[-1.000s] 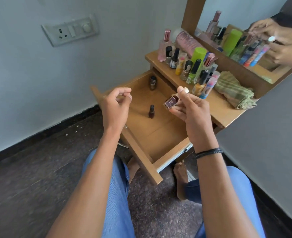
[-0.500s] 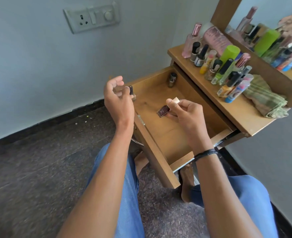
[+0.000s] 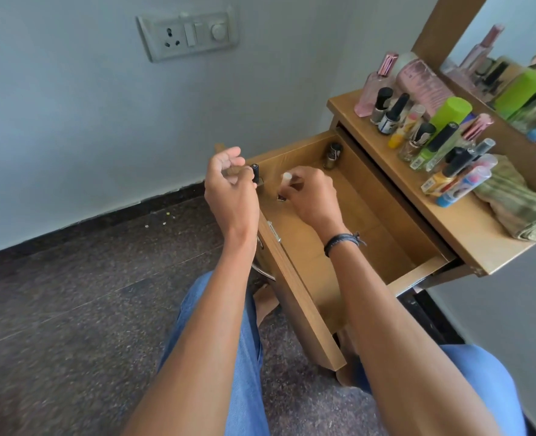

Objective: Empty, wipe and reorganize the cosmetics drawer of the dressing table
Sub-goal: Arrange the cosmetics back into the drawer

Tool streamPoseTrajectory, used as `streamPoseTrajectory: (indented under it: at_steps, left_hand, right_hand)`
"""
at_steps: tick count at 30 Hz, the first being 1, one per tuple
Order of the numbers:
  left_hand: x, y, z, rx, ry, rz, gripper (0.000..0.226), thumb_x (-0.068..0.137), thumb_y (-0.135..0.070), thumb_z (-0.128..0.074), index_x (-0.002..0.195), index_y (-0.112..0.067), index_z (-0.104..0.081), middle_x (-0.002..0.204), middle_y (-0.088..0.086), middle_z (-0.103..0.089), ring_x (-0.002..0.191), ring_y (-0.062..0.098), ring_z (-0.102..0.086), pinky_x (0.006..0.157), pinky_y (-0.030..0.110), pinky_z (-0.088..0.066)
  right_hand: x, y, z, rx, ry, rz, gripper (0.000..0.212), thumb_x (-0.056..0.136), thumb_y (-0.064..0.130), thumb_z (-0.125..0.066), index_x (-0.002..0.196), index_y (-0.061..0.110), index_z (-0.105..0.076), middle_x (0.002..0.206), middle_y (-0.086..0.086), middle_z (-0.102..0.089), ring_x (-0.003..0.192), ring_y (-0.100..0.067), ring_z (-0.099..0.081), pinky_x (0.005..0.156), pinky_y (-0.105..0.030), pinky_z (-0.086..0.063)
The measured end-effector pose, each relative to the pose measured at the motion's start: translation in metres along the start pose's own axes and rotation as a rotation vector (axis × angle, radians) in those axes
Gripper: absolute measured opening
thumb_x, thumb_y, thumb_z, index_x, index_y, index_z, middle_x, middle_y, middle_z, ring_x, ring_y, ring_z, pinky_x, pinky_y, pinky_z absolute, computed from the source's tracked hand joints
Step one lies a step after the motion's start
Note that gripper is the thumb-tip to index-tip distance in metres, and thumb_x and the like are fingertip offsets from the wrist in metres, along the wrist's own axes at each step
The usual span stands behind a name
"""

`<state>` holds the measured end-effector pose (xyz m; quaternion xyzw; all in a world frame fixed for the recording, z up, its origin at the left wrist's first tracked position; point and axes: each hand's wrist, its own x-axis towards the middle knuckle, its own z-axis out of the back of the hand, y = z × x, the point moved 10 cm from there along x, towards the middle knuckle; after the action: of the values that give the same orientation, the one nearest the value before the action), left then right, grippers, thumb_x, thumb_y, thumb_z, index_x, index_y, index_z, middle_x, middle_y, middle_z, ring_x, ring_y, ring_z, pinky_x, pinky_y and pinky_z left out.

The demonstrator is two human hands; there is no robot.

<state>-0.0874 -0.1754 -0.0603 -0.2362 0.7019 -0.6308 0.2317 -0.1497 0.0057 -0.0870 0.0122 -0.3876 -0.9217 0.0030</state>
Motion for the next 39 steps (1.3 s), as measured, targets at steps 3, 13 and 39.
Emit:
streamPoseTrajectory:
  at_steps: [3, 13, 39]
  left_hand:
    - [0.001, 0.000, 0.001, -0.008, -0.006, 0.003, 0.034, 0.089, 0.006, -0.058, 0.114, -0.016, -0.066, 0.104, -0.002, -0.067, 0.082, 0.011, -0.066, 0.065, 0.017, -0.052]
    - [0.008, 0.005, 0.002, 0.026, -0.028, 0.025, 0.034, 0.087, 0.002, -0.058, 0.111, -0.021, -0.066, 0.103, -0.003, -0.068, 0.078, 0.014, -0.066, 0.068, 0.028, -0.058]
    - [-0.010, -0.021, -0.018, 0.058, 0.046, -0.033, 0.034, 0.085, 0.001, -0.056, 0.108, -0.022, -0.066, 0.104, -0.004, -0.067, 0.064, 0.004, -0.064, 0.072, 0.047, -0.059]
  right_hand:
    - [0.010, 0.004, -0.017, -0.071, 0.060, 0.025, 0.009, 0.096, 0.013, -0.067, 0.103, 0.016, -0.073, 0.103, -0.001, -0.066, 0.091, -0.020, -0.062, 0.063, -0.019, -0.039]
    - [0.017, -0.009, -0.035, 0.008, 0.025, -0.066, 0.045, 0.087, 0.007, -0.076, 0.129, 0.019, -0.064, 0.127, -0.004, -0.064, 0.116, -0.025, -0.062, 0.097, -0.037, -0.050]
    - [-0.050, -0.001, 0.066, 1.123, -0.014, -0.166, 0.037, 0.096, -0.009, -0.055, 0.130, 0.003, -0.063, 0.121, -0.011, -0.073, 0.116, -0.020, -0.070, 0.103, -0.033, -0.053]
